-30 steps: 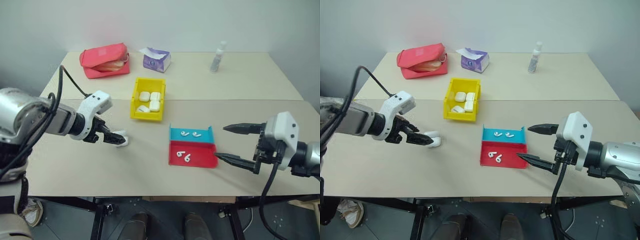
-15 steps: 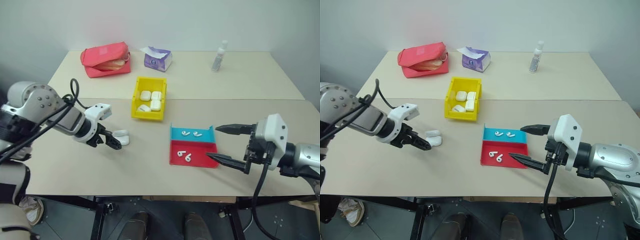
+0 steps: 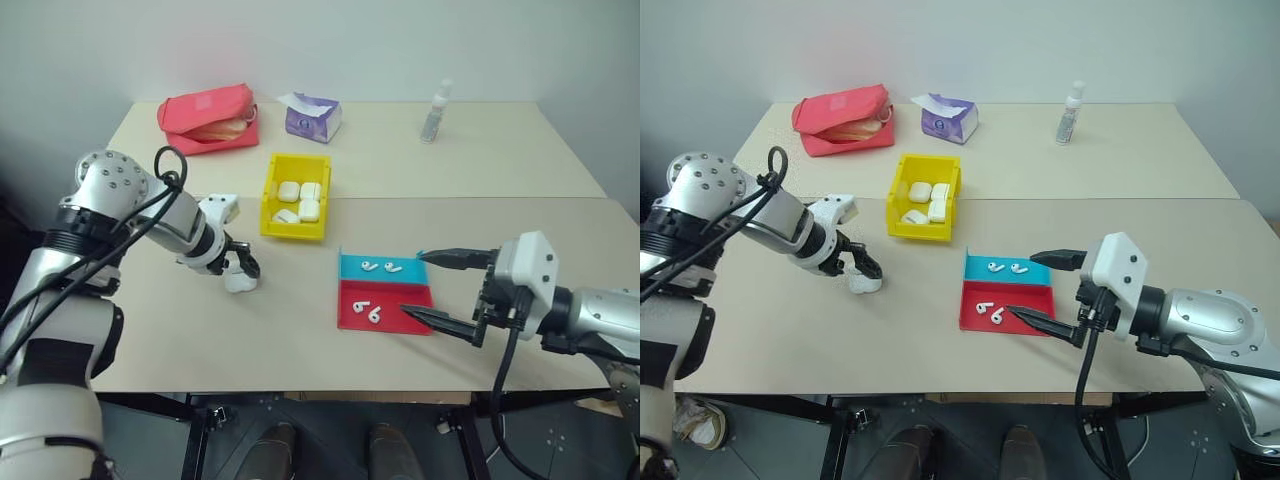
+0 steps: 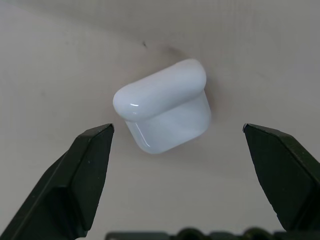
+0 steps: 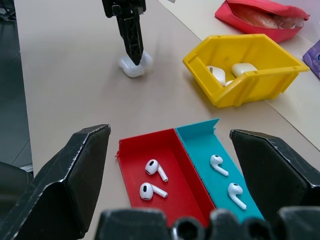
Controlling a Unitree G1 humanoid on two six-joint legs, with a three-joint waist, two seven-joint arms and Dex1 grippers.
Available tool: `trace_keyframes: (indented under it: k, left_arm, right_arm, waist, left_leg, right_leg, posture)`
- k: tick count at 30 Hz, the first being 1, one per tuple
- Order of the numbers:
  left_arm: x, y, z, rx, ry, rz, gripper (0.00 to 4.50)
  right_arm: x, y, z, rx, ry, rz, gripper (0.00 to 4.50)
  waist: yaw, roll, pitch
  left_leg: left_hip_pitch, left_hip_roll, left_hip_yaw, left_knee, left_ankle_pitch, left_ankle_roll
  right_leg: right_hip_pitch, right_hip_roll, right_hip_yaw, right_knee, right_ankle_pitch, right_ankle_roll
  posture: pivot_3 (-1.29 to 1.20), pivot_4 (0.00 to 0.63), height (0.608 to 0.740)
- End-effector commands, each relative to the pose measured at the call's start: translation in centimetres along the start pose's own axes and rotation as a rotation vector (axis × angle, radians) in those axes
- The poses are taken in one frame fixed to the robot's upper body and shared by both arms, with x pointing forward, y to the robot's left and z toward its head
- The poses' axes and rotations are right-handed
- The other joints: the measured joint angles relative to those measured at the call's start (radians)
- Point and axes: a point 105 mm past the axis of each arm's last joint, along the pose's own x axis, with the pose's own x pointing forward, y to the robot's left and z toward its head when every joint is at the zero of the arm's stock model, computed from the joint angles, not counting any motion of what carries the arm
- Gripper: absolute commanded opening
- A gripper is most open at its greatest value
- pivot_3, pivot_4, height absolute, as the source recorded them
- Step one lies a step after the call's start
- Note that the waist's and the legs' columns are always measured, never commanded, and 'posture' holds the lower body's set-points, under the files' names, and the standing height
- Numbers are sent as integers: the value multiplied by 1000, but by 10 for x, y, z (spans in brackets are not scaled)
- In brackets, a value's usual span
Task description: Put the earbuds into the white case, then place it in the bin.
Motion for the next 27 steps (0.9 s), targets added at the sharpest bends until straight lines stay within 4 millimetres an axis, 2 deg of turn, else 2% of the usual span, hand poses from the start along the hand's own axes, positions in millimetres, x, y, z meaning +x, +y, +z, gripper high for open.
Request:
trace_keyframes:
  k: [1,12,20,22,27]
  left_arm:
    - [0,-2,1,-39,-39,15,4500]
    - [16,-10,-1,-130,-91,73,4500]
    - [22,-9,-5,-164,-69,98,4500]
    - [25,-7,-7,-176,-58,103,4122]
    - [26,-7,-10,-172,-52,104,2788]
  right_arm:
    - [0,-3,10,-49,-41,-13,4454]
    - [2,-3,9,-43,-52,-25,4454]
    - [3,-1,8,-32,-51,-24,4454]
    - [3,0,8,-30,-50,-25,4500]
    - [3,-1,8,-25,-49,-27,4500]
  waist:
    - [-1,0,0]
    - [10,0,0]
    - [12,-1,0]
    - [13,-1,-1]
    - [14,-1,-1]
  left_leg:
    - [0,0,0,0,0,0]
    - [-1,0,1,0,0,-1]
    - [0,0,2,0,1,-1]
    - [0,0,2,0,1,-1]
    - [0,0,2,0,1,-1]
  right_leg:
    - [0,0,1,0,0,0]
    - [-1,0,2,0,0,0]
    - [-1,0,3,0,0,0]
    - [-1,0,3,0,0,0]
    - [-1,0,3,1,0,0]
  posture:
    - [0,150,740]
    - [0,150,740]
    - [0,150,740]
    - [0,150,740]
    - [0,150,740]
